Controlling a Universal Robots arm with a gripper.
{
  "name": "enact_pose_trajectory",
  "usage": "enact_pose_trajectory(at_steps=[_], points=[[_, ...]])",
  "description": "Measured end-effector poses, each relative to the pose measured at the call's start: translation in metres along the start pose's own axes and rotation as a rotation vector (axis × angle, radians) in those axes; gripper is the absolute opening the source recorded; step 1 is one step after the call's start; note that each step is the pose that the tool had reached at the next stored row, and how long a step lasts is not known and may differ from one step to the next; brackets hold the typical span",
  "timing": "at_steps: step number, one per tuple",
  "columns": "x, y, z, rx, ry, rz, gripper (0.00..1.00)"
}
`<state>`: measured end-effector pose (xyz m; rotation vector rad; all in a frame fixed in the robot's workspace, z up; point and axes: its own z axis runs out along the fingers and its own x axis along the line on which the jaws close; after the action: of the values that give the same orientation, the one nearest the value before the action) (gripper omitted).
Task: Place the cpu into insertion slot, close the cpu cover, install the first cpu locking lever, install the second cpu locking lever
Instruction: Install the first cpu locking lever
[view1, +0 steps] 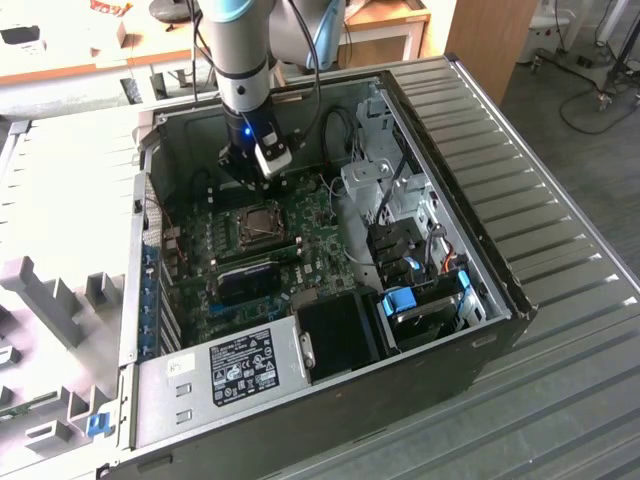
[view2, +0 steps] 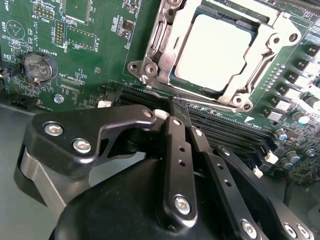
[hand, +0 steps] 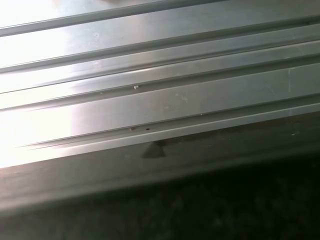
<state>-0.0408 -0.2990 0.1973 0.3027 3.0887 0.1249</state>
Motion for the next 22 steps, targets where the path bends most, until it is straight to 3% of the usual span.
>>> enact_pose_trajectory(at_steps=[11, 22], points=[[-0.0002, -0.0004, 0.0007, -0.0001, -0.0001, 0.000, 0.10], [-0.0005, 0.0006, -0.0106, -0.0003, -0.0002, 0.000, 0.10]])
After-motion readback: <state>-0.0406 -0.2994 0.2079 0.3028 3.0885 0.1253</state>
